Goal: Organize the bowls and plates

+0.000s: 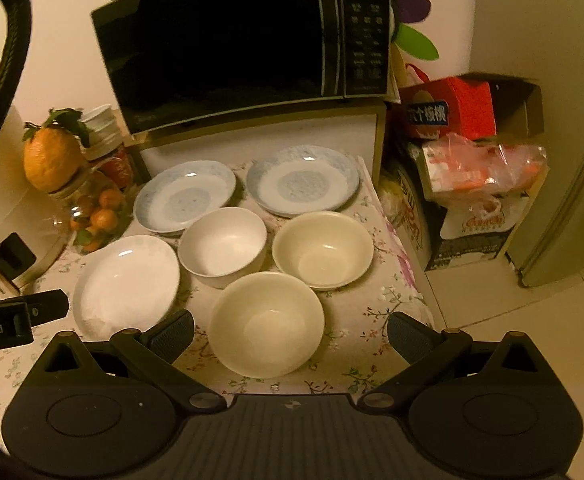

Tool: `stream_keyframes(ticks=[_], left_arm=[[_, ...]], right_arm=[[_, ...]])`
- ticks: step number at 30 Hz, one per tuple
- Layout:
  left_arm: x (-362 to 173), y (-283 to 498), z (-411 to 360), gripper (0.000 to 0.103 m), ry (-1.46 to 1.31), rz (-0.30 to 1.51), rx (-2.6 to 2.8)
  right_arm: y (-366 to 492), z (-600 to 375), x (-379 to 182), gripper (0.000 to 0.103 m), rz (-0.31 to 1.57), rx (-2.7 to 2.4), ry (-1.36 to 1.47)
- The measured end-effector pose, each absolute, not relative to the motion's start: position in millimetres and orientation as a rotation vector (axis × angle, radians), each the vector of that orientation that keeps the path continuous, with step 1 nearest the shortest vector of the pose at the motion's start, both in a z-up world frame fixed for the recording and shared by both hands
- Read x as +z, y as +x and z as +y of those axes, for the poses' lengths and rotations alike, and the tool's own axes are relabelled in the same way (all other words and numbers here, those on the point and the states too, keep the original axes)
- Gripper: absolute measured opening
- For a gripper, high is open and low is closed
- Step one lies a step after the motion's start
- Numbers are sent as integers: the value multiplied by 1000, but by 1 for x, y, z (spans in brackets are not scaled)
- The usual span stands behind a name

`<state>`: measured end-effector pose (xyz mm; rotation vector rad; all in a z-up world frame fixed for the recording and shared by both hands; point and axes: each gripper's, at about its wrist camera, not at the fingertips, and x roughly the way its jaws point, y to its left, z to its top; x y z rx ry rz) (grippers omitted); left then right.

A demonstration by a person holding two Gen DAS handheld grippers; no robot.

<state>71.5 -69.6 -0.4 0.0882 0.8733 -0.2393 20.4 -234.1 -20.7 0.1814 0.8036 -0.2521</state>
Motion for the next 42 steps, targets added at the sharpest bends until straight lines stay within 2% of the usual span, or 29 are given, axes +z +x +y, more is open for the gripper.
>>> stream_keyframes(ticks=[15,20,25,26,28,32,37,42], left_arm=[[-13,94,-75,103,81,914,-278],[-13,146,-55,96,-34,911,-237],[-21,206,-40,90,-182,926,-202],[-26,216,-39,87,-202,932,-195],[-41,235,-36,76,-229,942,-163],[-66,260,-34,64,-250,962,-138],[-82,278,-47,57,-244,941,-165],[-102,295,-50,47,-260,973,-162]], right_arm=[[35,-247,-25,101,813,-267,204],[66,-257,-17,101,806,-221,294],[120,-277,-3,92,744,-166,411],[131,-282,-4,88,740,-151,446],[157,-288,-13,79,745,-123,511],[202,-284,-49,66,805,-51,602],[240,-268,-80,62,864,-18,626],[268,-260,-100,50,898,3,658]])
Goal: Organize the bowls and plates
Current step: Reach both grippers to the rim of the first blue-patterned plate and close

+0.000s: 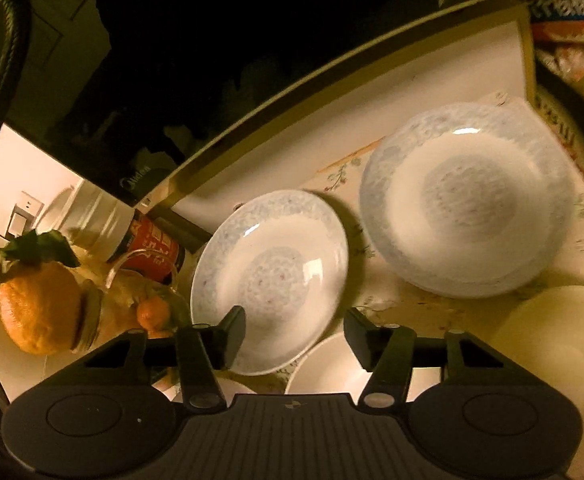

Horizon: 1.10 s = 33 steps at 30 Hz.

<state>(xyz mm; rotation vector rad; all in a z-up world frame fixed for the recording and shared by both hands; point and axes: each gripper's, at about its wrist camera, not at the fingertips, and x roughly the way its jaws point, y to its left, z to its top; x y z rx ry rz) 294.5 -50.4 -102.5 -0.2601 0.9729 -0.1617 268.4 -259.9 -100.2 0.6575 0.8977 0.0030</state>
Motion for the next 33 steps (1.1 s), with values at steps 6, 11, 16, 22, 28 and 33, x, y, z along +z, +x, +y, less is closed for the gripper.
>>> stream_keyframes(ticks=[6,11,16,22,28,33], left_arm=[[-114,308,-52,44,-283,983,-149],[-123,311,-60,39,-280,1006,-164],[-135,315,-57,31,-306,1022,-173],[-139,317,-54,25,-311,1007,-183],[-140,317,-54,18,-318,1006,-193],[-142,320,-57,16,-323,989,-205]], right_arm=[[285,-255,-113,45,927,-30,632],[296,-255,-123,42,950,-74,602],[304,-254,-132,38,954,-102,593],[317,-250,-139,37,955,-127,546],[324,-244,-148,36,961,-123,525],[327,-236,-155,27,969,-117,506]])
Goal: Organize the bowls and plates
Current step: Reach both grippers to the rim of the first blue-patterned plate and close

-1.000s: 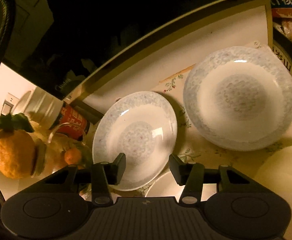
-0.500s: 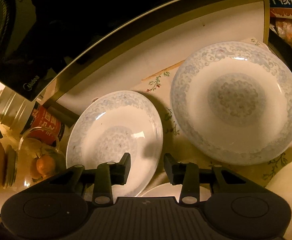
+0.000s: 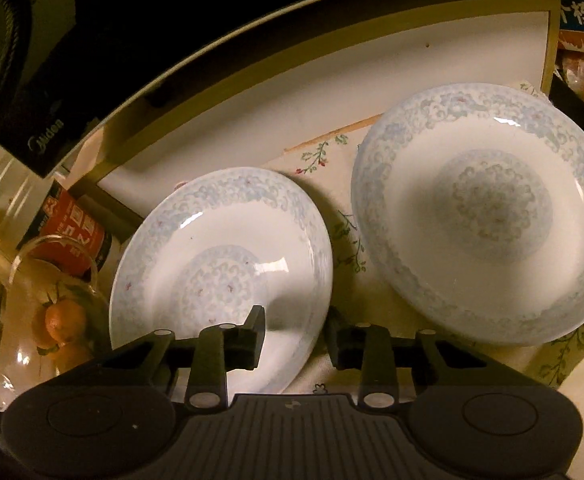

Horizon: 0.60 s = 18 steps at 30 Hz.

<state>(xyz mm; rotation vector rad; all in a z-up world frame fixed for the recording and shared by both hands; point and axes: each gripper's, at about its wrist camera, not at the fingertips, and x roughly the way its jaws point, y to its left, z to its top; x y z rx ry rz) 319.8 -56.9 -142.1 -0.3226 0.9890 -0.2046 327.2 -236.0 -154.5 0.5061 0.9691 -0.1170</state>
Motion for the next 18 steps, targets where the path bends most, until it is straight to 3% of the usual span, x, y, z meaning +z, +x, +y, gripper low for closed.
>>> stream_keyframes(ticks=[3,6,18], left_arm=[[-142,321,-53,13,-330,985,-214],[-136,318,-51,11,-332,971,-219],[-118,303,-48,12,-354,963,-227]], right_arm=[[325,-240,-157,17,963,-134,523],[321,-244,-156,15,953,-132,537],[304,-256,-142,13,951,-100,586]])
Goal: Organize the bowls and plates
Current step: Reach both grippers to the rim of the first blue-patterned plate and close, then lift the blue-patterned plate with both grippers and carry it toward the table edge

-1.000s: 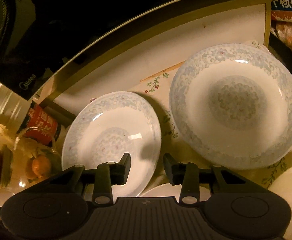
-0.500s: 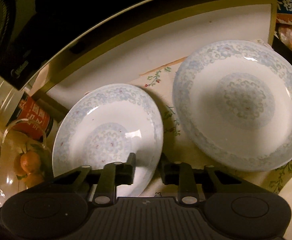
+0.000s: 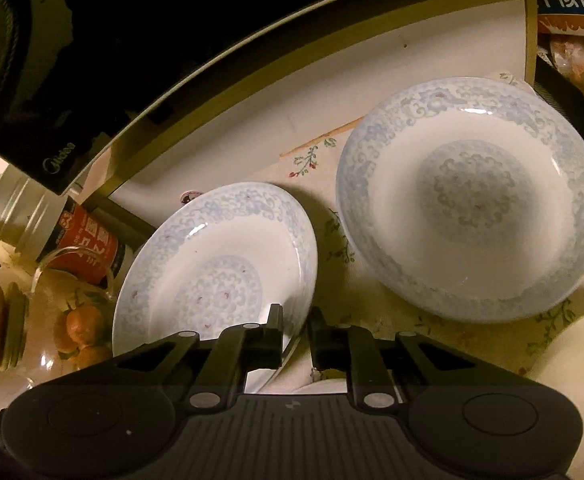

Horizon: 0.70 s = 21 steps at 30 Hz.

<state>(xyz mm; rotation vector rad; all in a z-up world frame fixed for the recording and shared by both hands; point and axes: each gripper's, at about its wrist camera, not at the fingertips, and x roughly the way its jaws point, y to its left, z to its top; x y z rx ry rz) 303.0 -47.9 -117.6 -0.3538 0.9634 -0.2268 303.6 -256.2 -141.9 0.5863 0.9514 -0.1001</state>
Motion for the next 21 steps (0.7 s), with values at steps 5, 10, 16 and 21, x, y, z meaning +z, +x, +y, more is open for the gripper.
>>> stream_keyframes(ticks=[5,10,16,21], left_arm=[[-103,292,-44,12,-363,923,-235],[-93,274,-39,12,-361,859,-247],[-73,246,-32,12,-365,829,-269],[-51,212,-22,12,-371,806,-286]], right_arm=[[291,-263,-130,13,920,-88,607],[278,-264,-116,13,895,-79,588],[253,-261,-97,14,866,-73,568],[228,-250,-81,14,845,-67,562]])
